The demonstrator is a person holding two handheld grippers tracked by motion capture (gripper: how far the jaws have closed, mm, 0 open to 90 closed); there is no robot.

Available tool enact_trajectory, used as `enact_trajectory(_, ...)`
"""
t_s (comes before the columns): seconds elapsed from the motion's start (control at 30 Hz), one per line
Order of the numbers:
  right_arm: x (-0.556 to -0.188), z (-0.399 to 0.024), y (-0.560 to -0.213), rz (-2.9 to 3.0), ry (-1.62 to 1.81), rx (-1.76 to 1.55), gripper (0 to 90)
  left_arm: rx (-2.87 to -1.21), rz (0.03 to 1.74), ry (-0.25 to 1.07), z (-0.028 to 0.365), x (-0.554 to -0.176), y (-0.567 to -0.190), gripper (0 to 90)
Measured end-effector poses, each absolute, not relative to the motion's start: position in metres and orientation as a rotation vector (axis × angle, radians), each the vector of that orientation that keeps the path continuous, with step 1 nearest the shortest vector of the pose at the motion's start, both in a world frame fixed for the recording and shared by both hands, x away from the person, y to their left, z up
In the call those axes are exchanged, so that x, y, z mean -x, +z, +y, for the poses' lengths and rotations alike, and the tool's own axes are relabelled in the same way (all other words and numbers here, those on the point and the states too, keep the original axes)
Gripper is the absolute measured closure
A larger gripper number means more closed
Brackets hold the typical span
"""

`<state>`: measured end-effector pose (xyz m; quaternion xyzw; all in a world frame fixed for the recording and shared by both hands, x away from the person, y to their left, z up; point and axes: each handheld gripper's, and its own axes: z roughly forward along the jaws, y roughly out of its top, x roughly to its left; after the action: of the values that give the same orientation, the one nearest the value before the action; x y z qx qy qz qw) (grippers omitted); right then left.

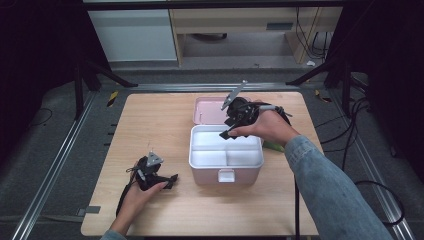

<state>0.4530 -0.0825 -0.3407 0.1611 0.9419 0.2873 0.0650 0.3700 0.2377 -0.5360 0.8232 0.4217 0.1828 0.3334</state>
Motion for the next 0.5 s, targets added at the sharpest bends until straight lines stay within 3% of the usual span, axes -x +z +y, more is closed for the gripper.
enact_trajectory(0.5,-0.452,-0.057,-0.344,2.958,0.667,-0.259,63.2,-2.145,1.105,0.478,0.239,-0.367,-0.536,0.6)
